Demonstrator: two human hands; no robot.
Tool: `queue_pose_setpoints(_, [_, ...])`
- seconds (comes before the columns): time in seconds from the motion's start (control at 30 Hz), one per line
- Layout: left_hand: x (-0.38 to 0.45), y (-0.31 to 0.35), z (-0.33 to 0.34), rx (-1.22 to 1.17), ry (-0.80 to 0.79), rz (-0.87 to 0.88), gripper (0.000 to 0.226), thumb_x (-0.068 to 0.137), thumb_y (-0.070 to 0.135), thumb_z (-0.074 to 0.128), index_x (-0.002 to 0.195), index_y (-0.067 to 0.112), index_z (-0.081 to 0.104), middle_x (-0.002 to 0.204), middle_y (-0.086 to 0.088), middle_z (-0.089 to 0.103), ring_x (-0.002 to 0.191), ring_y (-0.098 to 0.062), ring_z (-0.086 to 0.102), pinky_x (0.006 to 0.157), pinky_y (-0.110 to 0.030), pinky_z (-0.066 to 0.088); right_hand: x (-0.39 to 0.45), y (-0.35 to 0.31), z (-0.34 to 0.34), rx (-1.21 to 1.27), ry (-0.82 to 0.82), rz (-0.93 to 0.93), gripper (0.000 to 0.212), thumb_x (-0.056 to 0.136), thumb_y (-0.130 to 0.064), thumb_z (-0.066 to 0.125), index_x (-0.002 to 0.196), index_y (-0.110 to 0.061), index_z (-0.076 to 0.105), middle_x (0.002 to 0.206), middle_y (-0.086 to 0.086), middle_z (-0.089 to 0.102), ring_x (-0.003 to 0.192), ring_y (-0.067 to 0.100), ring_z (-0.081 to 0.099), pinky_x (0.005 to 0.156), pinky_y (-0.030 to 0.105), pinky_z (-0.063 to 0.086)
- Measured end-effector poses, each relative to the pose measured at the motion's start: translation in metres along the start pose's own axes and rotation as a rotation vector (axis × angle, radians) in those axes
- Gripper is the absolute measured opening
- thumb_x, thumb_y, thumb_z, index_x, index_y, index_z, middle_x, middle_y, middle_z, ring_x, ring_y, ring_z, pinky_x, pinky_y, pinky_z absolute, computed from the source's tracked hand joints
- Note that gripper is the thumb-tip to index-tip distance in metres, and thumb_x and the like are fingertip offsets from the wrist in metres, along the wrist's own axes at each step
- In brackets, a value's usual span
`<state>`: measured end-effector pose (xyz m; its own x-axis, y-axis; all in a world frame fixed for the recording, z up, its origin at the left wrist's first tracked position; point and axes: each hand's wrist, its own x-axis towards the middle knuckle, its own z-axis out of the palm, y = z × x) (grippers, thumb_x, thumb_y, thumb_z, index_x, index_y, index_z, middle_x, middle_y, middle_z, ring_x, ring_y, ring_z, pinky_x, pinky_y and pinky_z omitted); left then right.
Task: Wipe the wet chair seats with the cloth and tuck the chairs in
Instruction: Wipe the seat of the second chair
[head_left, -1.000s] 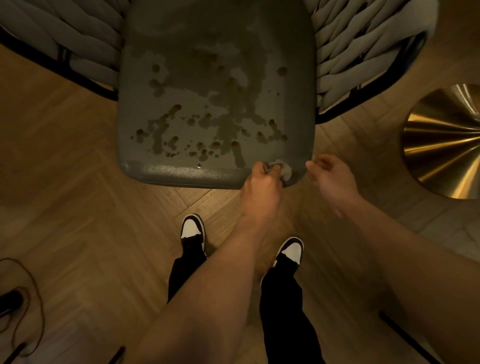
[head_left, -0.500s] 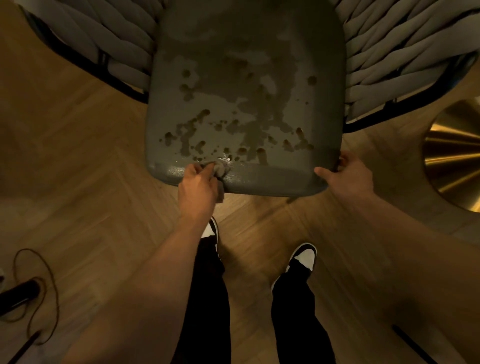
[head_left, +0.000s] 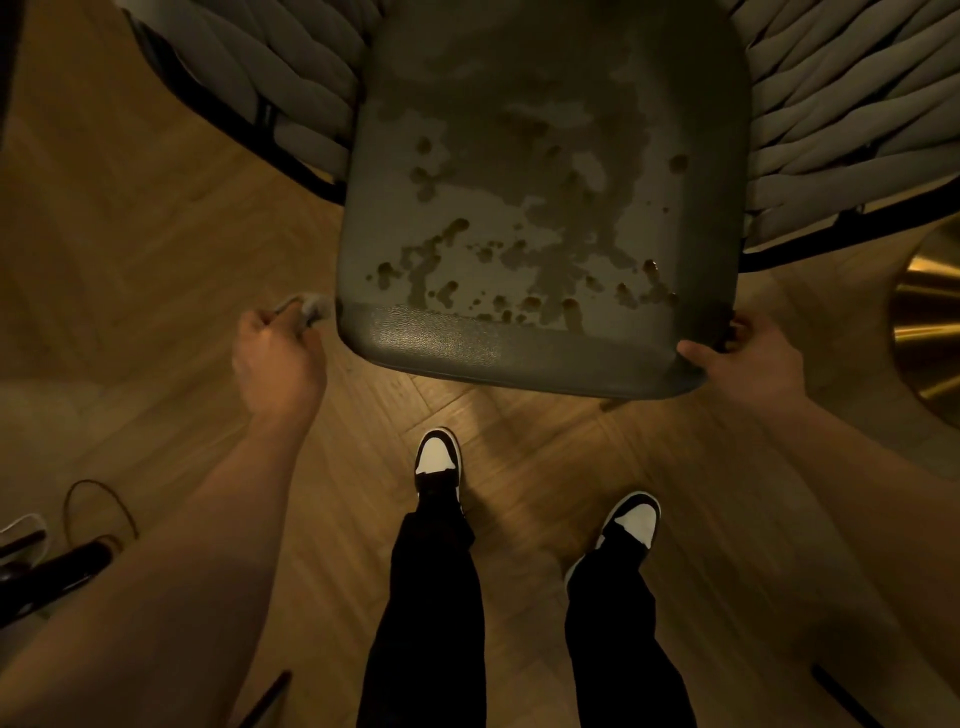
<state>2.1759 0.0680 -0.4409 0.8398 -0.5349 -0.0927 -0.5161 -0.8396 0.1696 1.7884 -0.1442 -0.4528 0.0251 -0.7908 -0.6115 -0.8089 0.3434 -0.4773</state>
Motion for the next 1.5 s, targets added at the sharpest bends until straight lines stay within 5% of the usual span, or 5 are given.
queue_pose_setpoints(0.37, [-0.017, 0.032, 0.029, -0.237, -0.106, 0.122, 0.039, 0.092, 0.005, 0.052, 0.130, 0.007, 0.061, 0.106, -0.021, 0.049, 0.091, -0.023, 0.047, 0.081, -0.019, 0.032, 0.004, 0.005, -0.005, 0.229, -0.010, 0.075, 0.066, 0.090, -0.051, 0.072, 0.146, -0.018, 0.055, 0.140, 0.006, 0.062, 0.128, 0.028, 0.058, 0.096, 0.030, 0.044])
queue_pose_setpoints(0.57, [-0.030, 0.053, 0.035, -0.179, -0.130, 0.232, 0.038, 0.089, 0.006, 0.050, 0.124, 0.004, 0.064, 0.104, -0.025, 0.055, 0.093, -0.037, 0.055, 0.082, -0.034, 0.044, 0.016, 0.020, -0.013, 0.469, -0.052, 0.135, 0.119, 0.040, -0.096, 0.067, 0.135, -0.025, 0.064, 0.128, -0.003, 0.070, 0.111, 0.020, 0.070, 0.099, 0.045, 0.056])
queue_pose_setpoints(1.13, [-0.146, 0.224, 0.068, -0.264, -0.329, 0.460, 0.041, 0.087, 0.009, 0.056, 0.128, 0.009, 0.062, 0.110, -0.018, 0.056, 0.095, -0.035, 0.049, 0.083, -0.041, 0.044, 0.022, 0.014, -0.017, 0.545, -0.146, 0.179, 0.049, 0.106, -0.060, 0.032, 0.108, -0.024, 0.065, 0.105, -0.004, 0.074, 0.088, 0.010, 0.073, 0.070, 0.026, 0.053])
queue_pose_setpoints(1.27, [-0.167, 0.257, 0.068, -0.229, -0.281, 0.665, 0.034, 0.057, 0.019, 0.086, 0.090, 0.014, 0.079, 0.086, -0.002, 0.068, 0.075, -0.020, 0.058, 0.061, -0.021, 0.050, 0.023, 0.017, -0.015, 0.553, -0.118, 0.192, 0.050, 0.107, -0.056, 0.033, 0.092, -0.021, 0.065, 0.082, -0.005, 0.075, 0.061, 0.002, 0.070, 0.055, 0.019, 0.051])
queue_pose_setpoints(1.5, [-0.197, 0.295, 0.091, 0.022, -0.361, 0.870, 0.023, 0.075, 0.034, 0.066, 0.095, 0.027, 0.076, 0.102, 0.005, 0.066, 0.092, -0.014, 0.037, 0.071, -0.023, 0.044, 0.019, 0.019, -0.014, 0.514, -0.120, 0.239, 0.091, 0.060, -0.095, 0.037, 0.105, -0.024, 0.072, 0.108, 0.004, 0.075, 0.102, 0.025, 0.069, 0.102, 0.053, 0.051])
